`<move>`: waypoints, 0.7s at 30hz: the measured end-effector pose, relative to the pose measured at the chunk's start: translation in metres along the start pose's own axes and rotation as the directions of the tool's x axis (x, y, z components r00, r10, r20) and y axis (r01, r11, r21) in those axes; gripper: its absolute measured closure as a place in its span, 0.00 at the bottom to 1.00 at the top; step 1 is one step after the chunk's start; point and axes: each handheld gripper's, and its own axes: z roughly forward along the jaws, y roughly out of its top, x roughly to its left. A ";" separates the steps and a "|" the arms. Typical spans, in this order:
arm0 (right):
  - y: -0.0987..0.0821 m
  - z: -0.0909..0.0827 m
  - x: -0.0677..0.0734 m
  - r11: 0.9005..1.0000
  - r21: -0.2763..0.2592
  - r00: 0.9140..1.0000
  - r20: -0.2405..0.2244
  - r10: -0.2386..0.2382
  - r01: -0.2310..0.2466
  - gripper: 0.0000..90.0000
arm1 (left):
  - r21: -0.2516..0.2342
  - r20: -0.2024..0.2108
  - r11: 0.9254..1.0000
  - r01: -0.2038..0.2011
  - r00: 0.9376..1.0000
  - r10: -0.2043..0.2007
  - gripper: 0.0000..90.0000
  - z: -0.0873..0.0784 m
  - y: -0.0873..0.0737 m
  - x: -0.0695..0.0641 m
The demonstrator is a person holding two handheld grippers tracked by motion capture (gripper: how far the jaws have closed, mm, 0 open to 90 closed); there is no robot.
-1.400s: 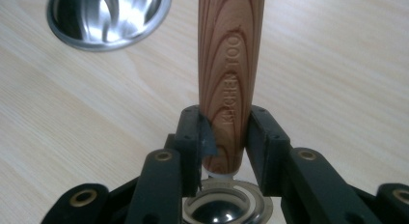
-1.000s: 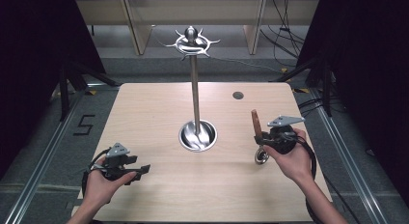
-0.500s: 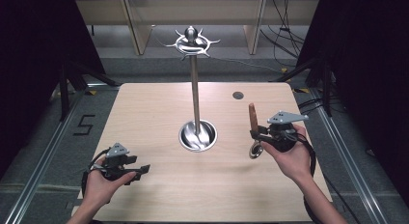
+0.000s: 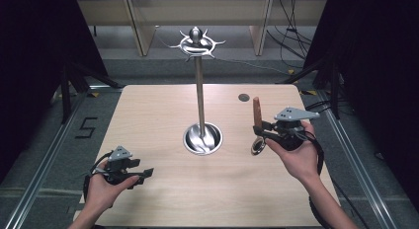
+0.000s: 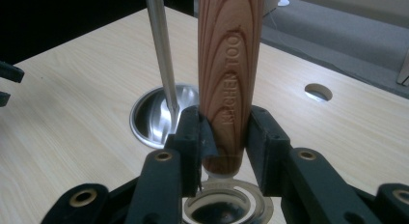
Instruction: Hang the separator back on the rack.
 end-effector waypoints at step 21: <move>0.026 -0.005 0.007 0.997 -0.072 1.000 -0.003 -0.026 0.026 0.77 | -0.019 -0.001 1.000 0.012 1.000 -0.012 0.37 0.001 -0.001 -0.001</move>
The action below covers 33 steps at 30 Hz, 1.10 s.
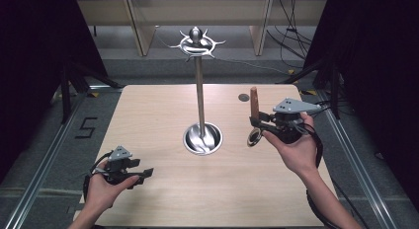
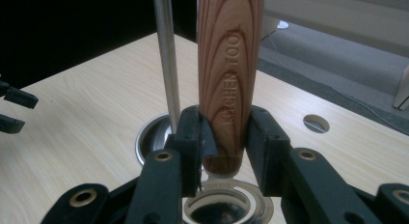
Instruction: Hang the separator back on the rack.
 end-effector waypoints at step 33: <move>0.023 0.005 0.006 0.998 -0.054 0.999 -0.020 -0.044 0.042 0.77 | -0.021 -0.006 1.000 0.014 1.000 -0.014 0.37 0.000 0.001 -0.001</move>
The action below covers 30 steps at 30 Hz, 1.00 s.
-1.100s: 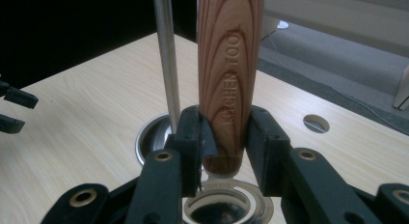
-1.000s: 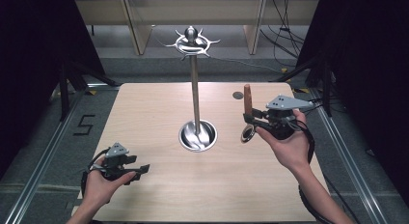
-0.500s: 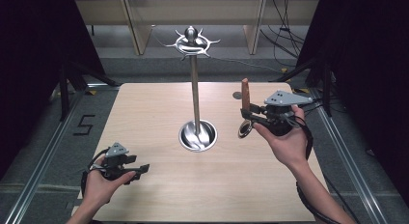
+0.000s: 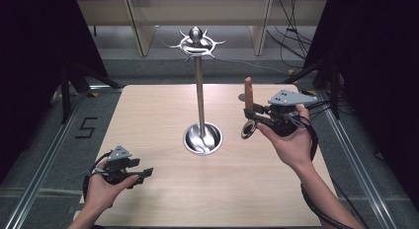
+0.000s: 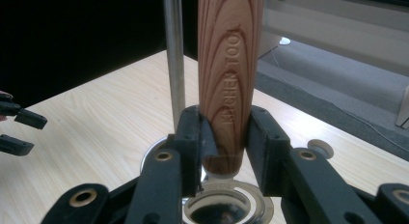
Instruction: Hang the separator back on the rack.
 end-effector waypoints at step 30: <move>0.011 0.007 0.010 1.000 -0.019 0.999 -0.030 0.015 -0.016 0.77 | 0.022 0.004 0.999 -0.032 0.999 0.032 0.37 -0.003 0.000 0.003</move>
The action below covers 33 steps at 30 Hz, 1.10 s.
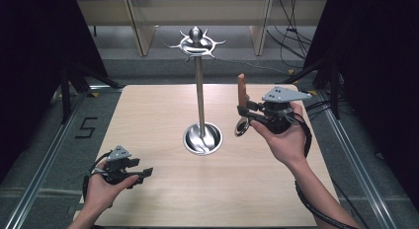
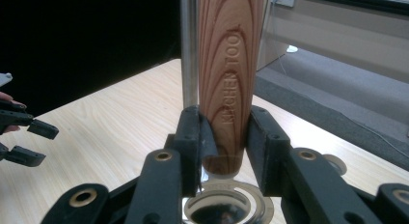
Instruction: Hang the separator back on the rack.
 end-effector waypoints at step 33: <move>0.016 0.008 0.008 0.999 -0.039 1.000 -0.024 -0.020 0.019 0.77 | 0.006 -0.001 1.000 -0.002 1.000 0.002 0.37 -0.002 -0.001 0.001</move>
